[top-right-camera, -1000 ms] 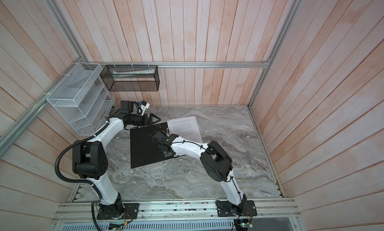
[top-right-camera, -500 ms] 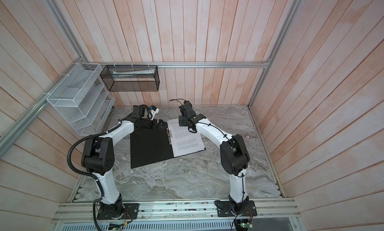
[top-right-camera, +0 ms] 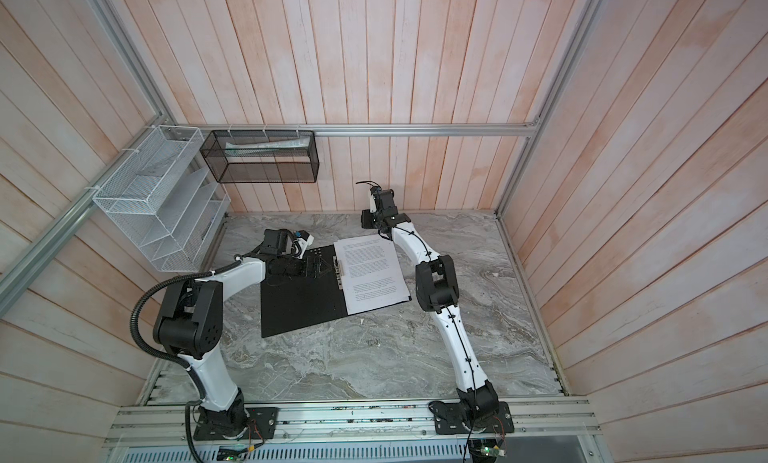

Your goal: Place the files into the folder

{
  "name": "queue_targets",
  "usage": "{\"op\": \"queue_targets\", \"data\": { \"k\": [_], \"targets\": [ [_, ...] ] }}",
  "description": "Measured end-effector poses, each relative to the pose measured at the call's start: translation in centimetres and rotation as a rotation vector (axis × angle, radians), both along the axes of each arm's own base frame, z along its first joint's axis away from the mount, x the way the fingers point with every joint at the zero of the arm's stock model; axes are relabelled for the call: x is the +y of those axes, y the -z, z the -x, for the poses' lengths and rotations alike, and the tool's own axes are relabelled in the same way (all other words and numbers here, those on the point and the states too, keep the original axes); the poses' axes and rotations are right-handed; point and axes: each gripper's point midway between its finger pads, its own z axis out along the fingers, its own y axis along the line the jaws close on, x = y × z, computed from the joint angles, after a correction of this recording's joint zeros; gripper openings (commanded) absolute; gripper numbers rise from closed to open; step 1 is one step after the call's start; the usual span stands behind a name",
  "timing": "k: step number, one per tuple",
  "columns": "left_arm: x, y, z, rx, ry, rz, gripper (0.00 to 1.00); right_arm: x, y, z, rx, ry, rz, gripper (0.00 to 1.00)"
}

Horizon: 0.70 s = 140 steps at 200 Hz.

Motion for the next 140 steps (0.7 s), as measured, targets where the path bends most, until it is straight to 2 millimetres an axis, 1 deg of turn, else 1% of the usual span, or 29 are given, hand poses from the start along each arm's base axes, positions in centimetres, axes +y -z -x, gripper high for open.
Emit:
{"op": "queue_targets", "data": {
  "k": [14,28,46,89,140],
  "targets": [
    [-0.2,0.4,0.1,0.014,0.011,0.013,1.0,0.2,1.5,0.2,0.031,-0.02,-0.003,0.23],
    [-0.5,0.9,0.3,0.032,0.026,0.03,1.0,0.1,2.6,0.6,0.059,-0.031,-0.003,0.24],
    [-1.0,1.3,0.0,0.047,0.044,0.052,1.0,-0.2,2.8,0.6,0.067,-0.038,-0.01,0.24],
    [-2.4,1.0,-2.7,0.03,0.075,0.096,1.0,-0.9,2.4,0.0,0.052,-0.045,-0.018,0.26],
    [-4.0,0.8,-5.4,0.006,0.091,0.117,1.0,-1.2,4.5,0.2,0.087,-0.05,-0.001,0.25]
  ]
}}
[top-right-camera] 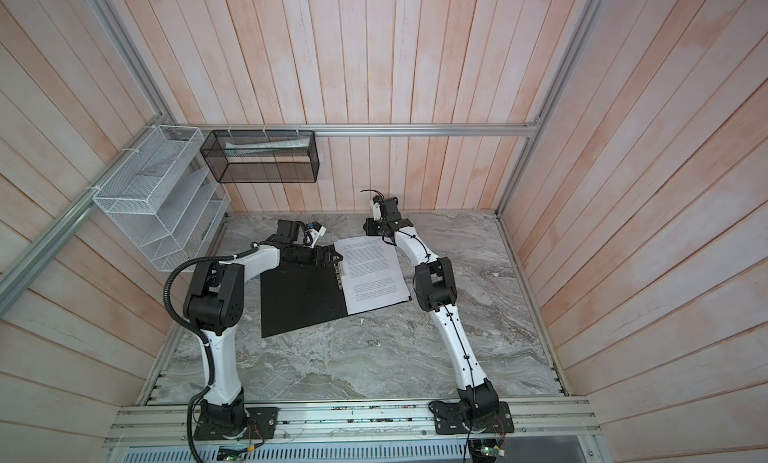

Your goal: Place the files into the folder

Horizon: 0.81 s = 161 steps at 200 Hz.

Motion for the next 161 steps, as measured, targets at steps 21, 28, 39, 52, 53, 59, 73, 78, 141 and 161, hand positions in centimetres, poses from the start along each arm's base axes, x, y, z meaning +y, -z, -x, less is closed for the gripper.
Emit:
{"op": "queue_targets", "data": {
  "k": [21,28,39,52,53,59,73,78,141,161],
  "targets": [
    [-0.7,0.4,-0.8,0.0,0.006,0.005,1.0,-0.1,0.3,0.1,0.008,-0.003,0.008,0.25],
    [-1.0,0.6,-1.0,0.003,0.009,0.005,1.0,-0.1,0.3,0.1,0.005,-0.004,0.009,0.25],
    [-1.4,1.0,-1.1,0.009,0.015,0.005,1.0,-0.1,0.3,0.1,0.004,-0.006,0.012,0.25],
    [-2.1,1.4,-1.2,0.014,0.023,0.007,1.0,-0.2,0.3,0.1,0.004,-0.007,0.013,0.25],
    [-2.1,1.4,-1.2,0.015,0.023,0.007,1.0,-0.2,0.3,0.1,0.004,-0.007,0.013,0.25],
    [-2.3,1.6,-1.2,0.018,0.027,0.007,1.0,-0.2,0.3,0.1,0.003,-0.006,0.013,0.25],
    [-2.9,1.7,-1.1,0.02,0.034,0.009,1.0,-0.3,0.3,0.1,0.003,-0.006,0.013,0.25],
    [-3.1,1.6,-1.1,0.02,0.037,0.01,1.0,-0.3,0.3,0.0,0.003,-0.005,0.013,0.25],
    [-4.9,1.6,0.1,0.045,0.085,0.022,1.0,-1.1,0.5,-0.2,0.007,0.002,0.02,0.24],
    [-5.0,1.8,0.3,0.043,0.091,0.021,1.0,-1.3,0.4,-0.3,0.008,0.005,0.02,0.24]
  ]
}}
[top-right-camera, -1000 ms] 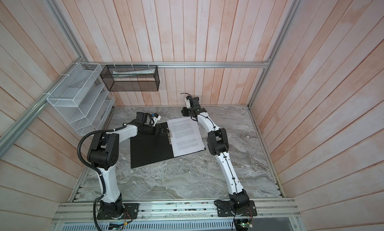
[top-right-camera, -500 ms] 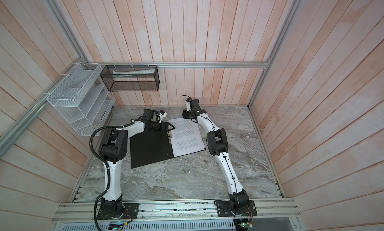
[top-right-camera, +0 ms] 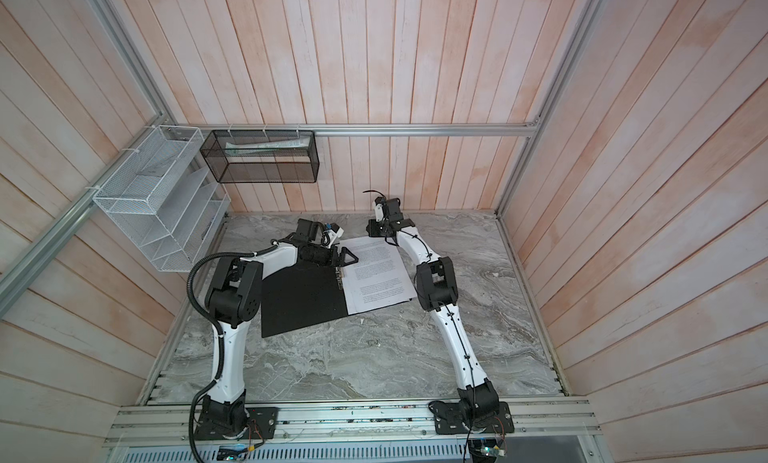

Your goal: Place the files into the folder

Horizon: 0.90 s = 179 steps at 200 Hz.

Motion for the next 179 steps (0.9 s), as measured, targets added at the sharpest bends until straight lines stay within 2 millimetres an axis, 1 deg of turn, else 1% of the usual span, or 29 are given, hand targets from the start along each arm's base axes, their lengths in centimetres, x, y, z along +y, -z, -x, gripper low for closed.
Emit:
{"op": "queue_targets", "data": {
  "k": [23,41,49,61,70,82,103,112,120,132,142,153,169,179],
  "targets": [
    [0.0,0.0,0.2,-0.013,0.006,0.001,1.0,-0.3,0.1,0.0,0.005,0.009,0.008,0.24],
    [0.4,-0.1,0.4,-0.019,-0.001,-0.009,1.0,-0.9,0.4,0.6,0.033,0.021,0.03,0.26],
    [0.6,-0.2,0.5,-0.019,-0.007,-0.014,1.0,-1.2,0.3,0.9,0.043,0.028,0.041,0.27],
    [1.2,-0.5,0.4,-0.02,-0.022,-0.022,1.0,-1.9,-0.4,1.5,0.053,0.05,0.066,0.28],
    [1.7,-1.1,0.2,-0.025,-0.034,-0.025,1.0,-2.6,-1.6,1.8,0.046,0.075,0.081,0.28],
    [2.6,-2.4,-0.2,-0.05,-0.054,-0.025,1.0,-3.4,-3.6,2.3,0.036,0.109,0.09,0.29],
    [4.0,-6.0,-0.9,-0.12,-0.09,-0.022,1.0,-5.4,-8.0,3.3,0.007,0.182,0.072,0.3],
    [4.4,-7.3,-1.0,-0.146,-0.099,-0.016,1.0,-6.6,-9.8,3.7,-0.004,0.22,0.048,0.31],
    [4.5,-8.4,-1.0,-0.167,-0.103,-0.01,1.0,-7.6,-10.8,4.1,-0.006,0.247,0.031,0.31],
    [4.6,-9.0,-0.9,-0.18,-0.104,-0.004,1.0,-9.3,-11.6,4.6,0.002,0.291,0.0,0.32],
    [4.5,-8.7,-0.6,-0.172,-0.104,-0.004,1.0,-10.6,-11.1,5.1,0.026,0.317,-0.022,0.32],
    [4.6,-7.7,-0.2,-0.147,-0.109,-0.012,1.0,-12.0,-9.5,5.8,0.076,0.345,-0.047,0.33],
    [4.8,-5.9,0.3,-0.103,-0.118,-0.033,1.0,-13.6,-5.9,7.1,0.174,0.375,-0.069,0.33],
    [4.9,-5.2,0.3,-0.086,-0.125,-0.042,1.0,-14.4,-3.2,8.5,0.249,0.395,-0.076,0.33]
  ]
}}
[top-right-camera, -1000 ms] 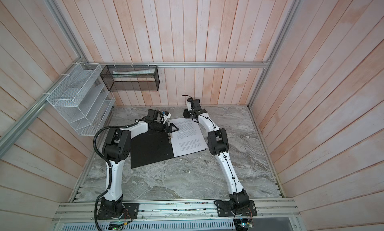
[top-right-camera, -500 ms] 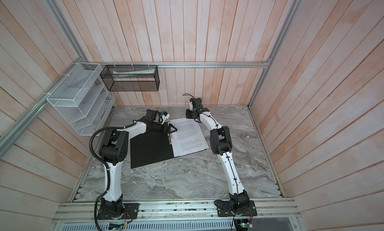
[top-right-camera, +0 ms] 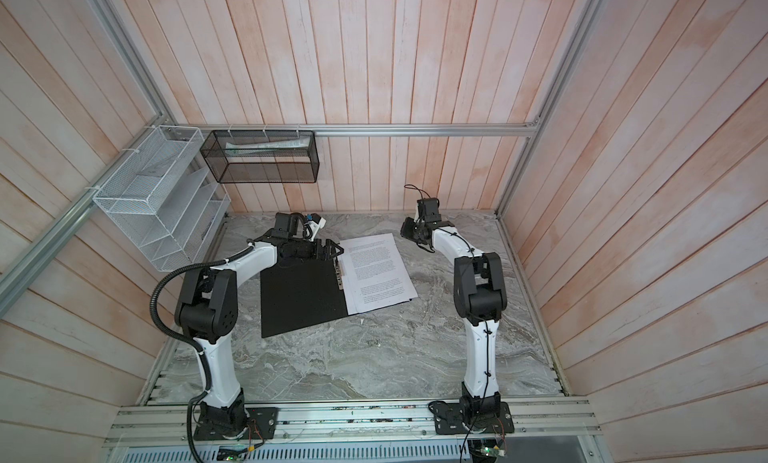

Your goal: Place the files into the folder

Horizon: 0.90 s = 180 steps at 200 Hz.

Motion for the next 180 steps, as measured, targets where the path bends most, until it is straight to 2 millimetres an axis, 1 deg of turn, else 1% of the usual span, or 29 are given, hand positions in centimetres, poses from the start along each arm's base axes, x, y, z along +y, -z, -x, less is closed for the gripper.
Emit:
{"op": "queue_targets", "data": {
  "k": [13,22,29,60,74,106,131,150,165,180],
  "targets": [
    [0.1,0.5,0.0,0.011,-0.007,-0.006,1.0,-0.5,2.7,1.8,0.081,0.01,-0.024,0.33],
    [0.2,0.6,-0.1,0.013,-0.013,-0.009,1.0,-0.4,4.0,3.0,0.123,0.01,-0.045,0.33],
    [0.2,0.7,-0.1,0.013,-0.015,-0.012,1.0,-0.2,4.7,3.6,0.145,0.006,-0.063,0.33],
    [0.5,1.1,0.0,0.03,-0.027,-0.012,1.0,1.1,3.5,4.8,0.14,-0.018,-0.163,0.33],
    [0.5,1.3,0.2,0.045,-0.033,-0.008,1.0,1.6,3.1,5.0,0.139,-0.028,-0.198,0.33],
    [0.6,1.8,0.5,0.066,-0.041,-0.006,1.0,2.2,3.4,5.6,0.155,-0.042,-0.243,0.33],
    [0.9,1.9,0.3,0.069,-0.049,-0.006,1.0,2.6,3.6,6.1,0.169,-0.05,-0.258,0.33],
    [1.3,1.9,0.2,0.068,-0.056,-0.006,1.0,2.8,3.4,6.2,0.168,-0.058,-0.262,0.33],
    [1.5,1.9,0.1,0.069,-0.06,-0.006,1.0,2.6,2.6,6.2,0.15,-0.056,-0.252,0.33],
    [1.6,1.9,0.1,0.069,-0.061,-0.006,1.0,2.2,1.1,6.0,0.109,-0.044,-0.224,0.33]
  ]
}}
